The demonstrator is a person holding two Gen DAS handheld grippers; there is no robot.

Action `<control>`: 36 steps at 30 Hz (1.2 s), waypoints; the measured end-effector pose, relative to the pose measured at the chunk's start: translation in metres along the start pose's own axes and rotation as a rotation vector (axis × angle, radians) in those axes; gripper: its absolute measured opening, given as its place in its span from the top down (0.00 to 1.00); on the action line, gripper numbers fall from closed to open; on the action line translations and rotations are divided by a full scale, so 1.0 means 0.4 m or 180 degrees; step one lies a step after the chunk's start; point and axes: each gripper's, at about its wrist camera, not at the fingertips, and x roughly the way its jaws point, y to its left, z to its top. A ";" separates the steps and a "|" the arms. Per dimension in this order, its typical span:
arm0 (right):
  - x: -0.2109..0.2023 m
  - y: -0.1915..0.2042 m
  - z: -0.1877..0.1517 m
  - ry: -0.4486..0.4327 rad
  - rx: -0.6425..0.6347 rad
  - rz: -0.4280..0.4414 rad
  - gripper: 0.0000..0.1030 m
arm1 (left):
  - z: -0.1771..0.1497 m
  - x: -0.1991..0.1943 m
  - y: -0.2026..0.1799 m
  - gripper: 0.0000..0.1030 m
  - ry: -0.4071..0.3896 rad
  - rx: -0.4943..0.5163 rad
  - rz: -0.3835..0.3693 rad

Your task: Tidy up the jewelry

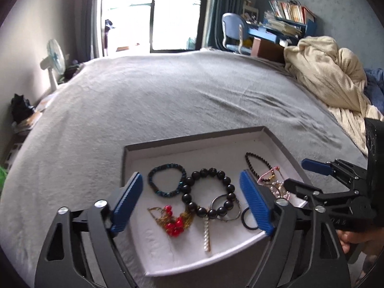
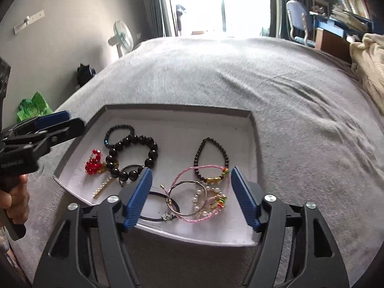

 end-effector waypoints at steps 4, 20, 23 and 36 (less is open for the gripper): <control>-0.039 0.006 -0.032 -0.0135 0.0009 0.0010 0.25 | -0.027 -0.044 -0.009 0.10 -0.0087 -0.0026 0.0093; -0.159 0.051 -0.155 -0.0616 -0.0103 -0.0013 0.07 | -0.206 -0.132 -0.075 0.06 -0.0487 0.0034 0.0298; -0.164 0.045 -0.174 -0.0638 -0.0089 -0.0039 0.07 | -0.241 -0.131 -0.077 0.06 -0.0533 0.0036 0.0343; -0.195 0.052 -0.222 -0.0977 -0.0159 -0.0094 0.07 | -0.267 -0.167 -0.088 0.05 -0.0758 0.0054 0.0358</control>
